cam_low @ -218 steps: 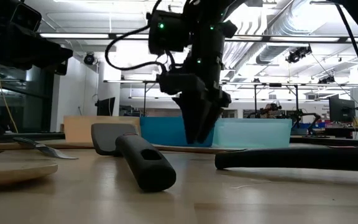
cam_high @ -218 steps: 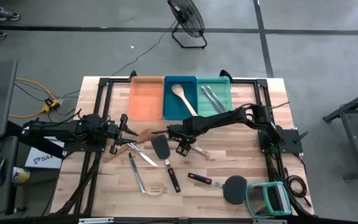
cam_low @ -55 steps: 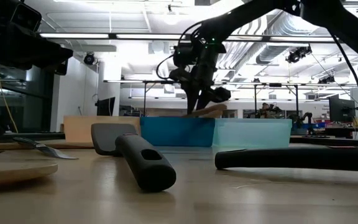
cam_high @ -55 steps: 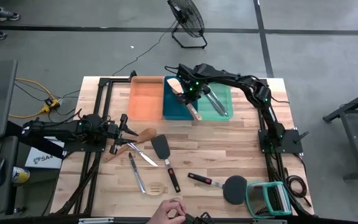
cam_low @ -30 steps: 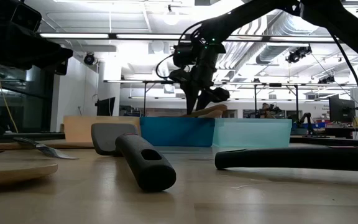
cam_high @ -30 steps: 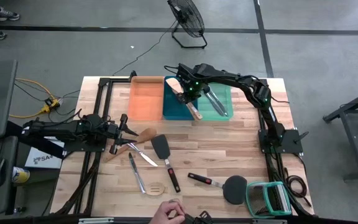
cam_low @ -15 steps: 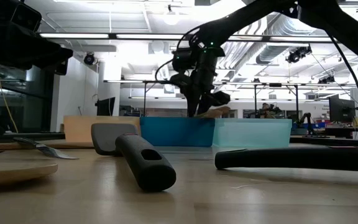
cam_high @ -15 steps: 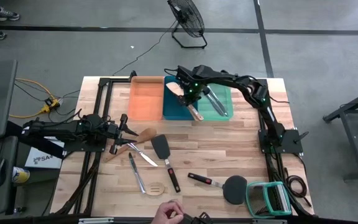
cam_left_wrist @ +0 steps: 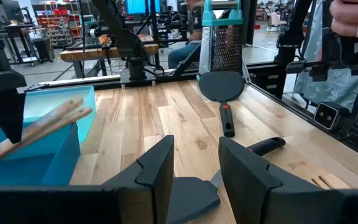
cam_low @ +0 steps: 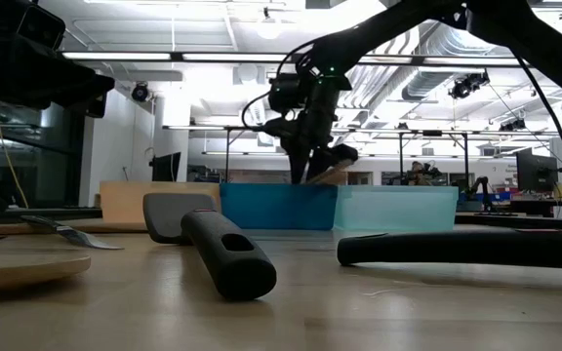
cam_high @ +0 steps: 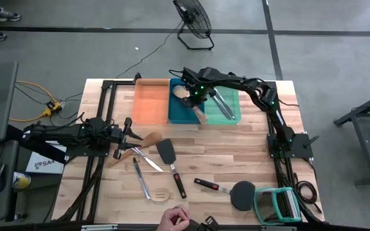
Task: Pick & Place Kitchen Items
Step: Put the brown wooden spatula into the blue bin, then put the black silicone spatula into the orange bin
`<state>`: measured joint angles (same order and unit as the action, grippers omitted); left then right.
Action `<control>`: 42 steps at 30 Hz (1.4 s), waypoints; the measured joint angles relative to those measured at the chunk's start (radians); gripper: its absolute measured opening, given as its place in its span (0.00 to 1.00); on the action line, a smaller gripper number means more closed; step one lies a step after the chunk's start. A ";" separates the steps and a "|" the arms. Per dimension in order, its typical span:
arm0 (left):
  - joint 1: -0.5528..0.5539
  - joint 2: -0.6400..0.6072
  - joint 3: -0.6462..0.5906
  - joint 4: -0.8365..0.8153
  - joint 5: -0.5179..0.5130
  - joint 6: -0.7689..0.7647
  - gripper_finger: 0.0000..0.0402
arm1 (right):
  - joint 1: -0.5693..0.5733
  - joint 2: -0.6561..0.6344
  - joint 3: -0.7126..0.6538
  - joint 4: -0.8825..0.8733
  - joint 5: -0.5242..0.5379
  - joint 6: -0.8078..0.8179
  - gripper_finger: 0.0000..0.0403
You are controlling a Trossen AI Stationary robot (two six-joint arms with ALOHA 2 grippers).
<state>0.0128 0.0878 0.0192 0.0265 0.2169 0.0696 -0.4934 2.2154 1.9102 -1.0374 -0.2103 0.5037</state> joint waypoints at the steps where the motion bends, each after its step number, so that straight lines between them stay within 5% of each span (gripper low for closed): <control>1: 0.000 0.000 0.000 0.000 0.000 0.000 0.31 | 0.000 0.000 0.000 0.000 0.001 0.000 0.31; 9: 0.000 0.000 0.000 0.000 0.000 0.000 0.31 | 0.000 -0.003 0.000 0.003 -0.003 0.000 0.41; 21: 0.000 0.000 0.000 0.000 0.000 0.000 0.31 | 0.042 -0.095 0.002 -0.140 -0.137 -0.084 0.39; 31: 0.000 0.000 0.000 0.000 0.000 0.000 0.31 | 0.243 -0.197 -0.017 -0.293 -0.136 -0.301 0.39; 42: 0.000 0.000 0.000 0.000 0.000 0.000 0.31 | 0.553 -0.437 -0.367 -0.104 0.019 -0.264 0.39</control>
<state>0.0128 0.0877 0.0190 0.0265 0.2170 0.0697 0.0593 1.7787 1.5433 -1.1412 -0.1910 0.2401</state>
